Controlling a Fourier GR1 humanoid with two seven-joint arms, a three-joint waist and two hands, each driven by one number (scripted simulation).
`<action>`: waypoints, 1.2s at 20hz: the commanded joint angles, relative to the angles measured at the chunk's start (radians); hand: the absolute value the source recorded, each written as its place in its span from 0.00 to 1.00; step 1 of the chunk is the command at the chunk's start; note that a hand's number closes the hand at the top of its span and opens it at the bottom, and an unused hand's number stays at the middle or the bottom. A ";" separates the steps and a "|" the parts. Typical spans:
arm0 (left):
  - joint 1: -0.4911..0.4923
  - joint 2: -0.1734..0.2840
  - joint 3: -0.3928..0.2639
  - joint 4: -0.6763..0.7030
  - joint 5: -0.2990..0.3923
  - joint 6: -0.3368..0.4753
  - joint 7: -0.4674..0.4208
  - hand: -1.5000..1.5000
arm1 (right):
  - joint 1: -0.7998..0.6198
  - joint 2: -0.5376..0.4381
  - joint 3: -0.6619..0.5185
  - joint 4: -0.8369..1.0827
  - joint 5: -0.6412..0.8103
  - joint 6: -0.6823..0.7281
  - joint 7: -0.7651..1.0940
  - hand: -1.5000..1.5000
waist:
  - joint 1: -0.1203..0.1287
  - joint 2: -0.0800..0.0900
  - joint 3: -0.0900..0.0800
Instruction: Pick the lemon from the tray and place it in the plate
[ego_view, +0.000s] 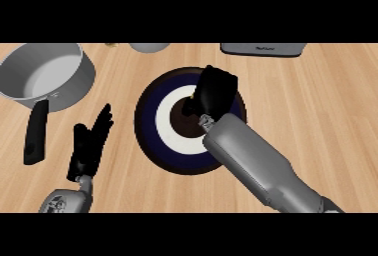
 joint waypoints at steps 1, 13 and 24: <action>0.006 -0.015 0.009 0.027 -0.006 0.018 -0.021 0.50 | 0.038 0.012 0.011 0.015 -0.142 -0.034 0.149 0.00 | -0.014 -0.003 0.000; 0.050 0.010 0.035 -0.025 0.013 -0.004 -0.009 0.50 | 0.025 0.013 0.019 -0.158 -0.195 -0.494 -0.167 0.00 | -0.042 -0.013 0.003; 0.123 0.001 0.032 -0.069 0.003 -0.005 -0.019 0.50 | 0.335 0.013 0.139 -0.388 -0.247 -0.744 -0.293 0.00 | -0.054 -0.012 0.000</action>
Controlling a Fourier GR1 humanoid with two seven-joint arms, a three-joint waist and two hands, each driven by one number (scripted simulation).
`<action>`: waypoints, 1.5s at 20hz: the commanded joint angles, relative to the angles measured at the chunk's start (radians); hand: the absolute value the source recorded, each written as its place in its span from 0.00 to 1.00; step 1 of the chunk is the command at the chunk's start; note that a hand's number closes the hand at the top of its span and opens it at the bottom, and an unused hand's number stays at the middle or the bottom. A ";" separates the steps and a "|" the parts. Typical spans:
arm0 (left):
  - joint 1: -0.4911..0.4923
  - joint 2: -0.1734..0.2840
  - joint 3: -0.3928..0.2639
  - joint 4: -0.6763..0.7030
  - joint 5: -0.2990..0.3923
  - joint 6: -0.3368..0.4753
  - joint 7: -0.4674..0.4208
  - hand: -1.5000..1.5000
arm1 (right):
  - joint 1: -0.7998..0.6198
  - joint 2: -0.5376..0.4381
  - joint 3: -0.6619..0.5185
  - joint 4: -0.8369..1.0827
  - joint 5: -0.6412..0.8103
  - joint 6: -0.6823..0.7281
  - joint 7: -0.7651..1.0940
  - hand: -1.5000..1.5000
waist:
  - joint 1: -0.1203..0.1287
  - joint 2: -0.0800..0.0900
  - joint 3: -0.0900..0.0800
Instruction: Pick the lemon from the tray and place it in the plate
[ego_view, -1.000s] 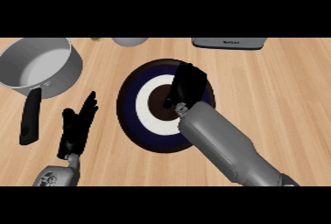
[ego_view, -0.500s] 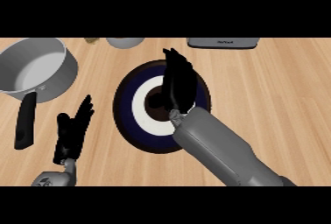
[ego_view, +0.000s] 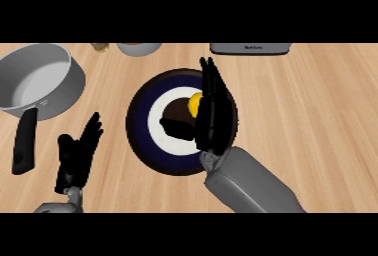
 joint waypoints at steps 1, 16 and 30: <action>-0.030 0.010 0.042 0.077 0.033 -0.043 -0.051 0.50 | 0.091 0.004 0.059 -0.067 -0.036 -0.113 -0.043 0.00 | -0.005 0.002 -0.001; -0.001 -0.049 0.020 0.042 -0.040 -0.016 -0.053 0.50 | -0.028 0.004 0.044 0.248 -0.200 -0.254 -0.204 0.00 | 0.008 0.004 -0.001; 0.020 -0.021 0.055 -0.035 -0.042 -0.057 0.028 0.50 | 0.202 0.004 -0.015 0.055 0.111 -0.139 -0.071 0.00 | -0.010 -0.001 -0.001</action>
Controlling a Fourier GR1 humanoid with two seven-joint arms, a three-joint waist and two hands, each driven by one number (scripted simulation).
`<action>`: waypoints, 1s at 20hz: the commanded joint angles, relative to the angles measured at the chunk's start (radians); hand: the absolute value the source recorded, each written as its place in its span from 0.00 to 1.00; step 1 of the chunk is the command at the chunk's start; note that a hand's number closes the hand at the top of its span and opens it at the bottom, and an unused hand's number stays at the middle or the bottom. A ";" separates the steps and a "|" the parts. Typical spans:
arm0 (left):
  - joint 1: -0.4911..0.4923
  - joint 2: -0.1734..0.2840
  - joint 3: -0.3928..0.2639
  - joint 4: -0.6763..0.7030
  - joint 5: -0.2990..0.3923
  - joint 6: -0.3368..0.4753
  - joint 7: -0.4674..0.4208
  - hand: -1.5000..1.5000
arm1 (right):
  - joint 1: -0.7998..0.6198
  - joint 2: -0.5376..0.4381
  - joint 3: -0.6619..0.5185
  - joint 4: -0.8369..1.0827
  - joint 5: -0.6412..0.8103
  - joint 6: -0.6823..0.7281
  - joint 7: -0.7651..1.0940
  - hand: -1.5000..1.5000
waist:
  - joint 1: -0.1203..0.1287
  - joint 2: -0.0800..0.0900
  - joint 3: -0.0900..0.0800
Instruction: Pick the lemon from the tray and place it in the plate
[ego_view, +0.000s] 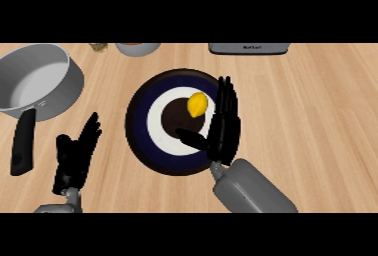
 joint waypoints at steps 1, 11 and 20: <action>-0.010 -0.027 -0.001 0.075 -0.040 0.029 -0.070 0.50 | 0.095 0.002 0.008 -0.055 0.089 -0.011 0.053 0.00 | -0.004 0.000 0.000; -0.066 -0.041 0.030 0.048 -0.023 0.016 0.005 0.50 | 0.254 -0.010 -0.123 -0.245 0.136 0.099 -0.046 0.00 | -0.005 0.000 0.000; 0.062 -0.055 0.000 -0.015 -0.055 -0.001 -0.057 0.50 | 0.414 -0.040 -0.181 -0.368 0.132 0.081 -0.137 0.00 | -0.004 0.000 0.000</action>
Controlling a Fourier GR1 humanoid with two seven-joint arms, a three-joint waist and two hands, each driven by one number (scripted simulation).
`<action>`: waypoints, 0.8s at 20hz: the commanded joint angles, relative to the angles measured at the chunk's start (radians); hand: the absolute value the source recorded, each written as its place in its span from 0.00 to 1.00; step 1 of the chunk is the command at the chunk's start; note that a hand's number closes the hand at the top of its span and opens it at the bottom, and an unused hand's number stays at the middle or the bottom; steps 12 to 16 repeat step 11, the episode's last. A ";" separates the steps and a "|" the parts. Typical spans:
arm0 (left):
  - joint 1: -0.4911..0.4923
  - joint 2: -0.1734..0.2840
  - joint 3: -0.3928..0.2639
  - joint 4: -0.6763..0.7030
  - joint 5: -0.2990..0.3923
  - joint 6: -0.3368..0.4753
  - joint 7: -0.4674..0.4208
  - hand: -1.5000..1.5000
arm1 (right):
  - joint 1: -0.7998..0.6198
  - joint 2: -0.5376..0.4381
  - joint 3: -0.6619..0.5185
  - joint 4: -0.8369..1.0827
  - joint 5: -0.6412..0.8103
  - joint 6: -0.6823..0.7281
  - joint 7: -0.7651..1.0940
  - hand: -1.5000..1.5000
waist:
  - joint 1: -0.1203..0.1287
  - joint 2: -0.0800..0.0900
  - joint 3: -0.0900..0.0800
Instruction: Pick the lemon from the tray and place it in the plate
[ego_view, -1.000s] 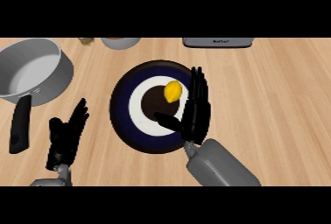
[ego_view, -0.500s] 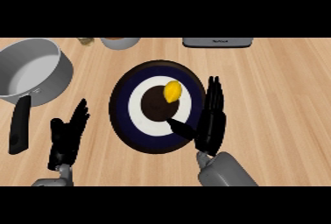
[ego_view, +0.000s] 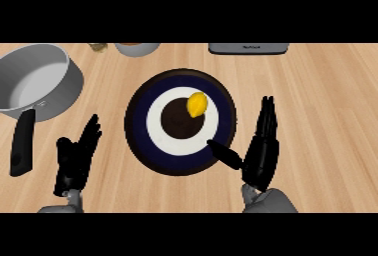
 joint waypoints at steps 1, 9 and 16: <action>0.010 0.017 0.013 -0.029 0.006 -0.022 0.016 0.50 | 0.080 -0.029 -0.040 -0.029 -0.007 -0.028 -0.060 0.00 | 0.000 0.000 0.000; -0.051 -0.024 -0.005 -0.025 -0.031 0.018 0.075 0.50 | 0.169 0.016 -0.075 -0.145 0.045 0.052 -0.043 0.00 | -0.002 0.000 0.000; 0.045 -0.011 -0.003 -0.083 -0.013 -0.010 0.053 0.50 | 0.196 -0.045 -0.114 -0.214 0.050 0.102 -0.033 0.00 | 0.000 -0.001 0.000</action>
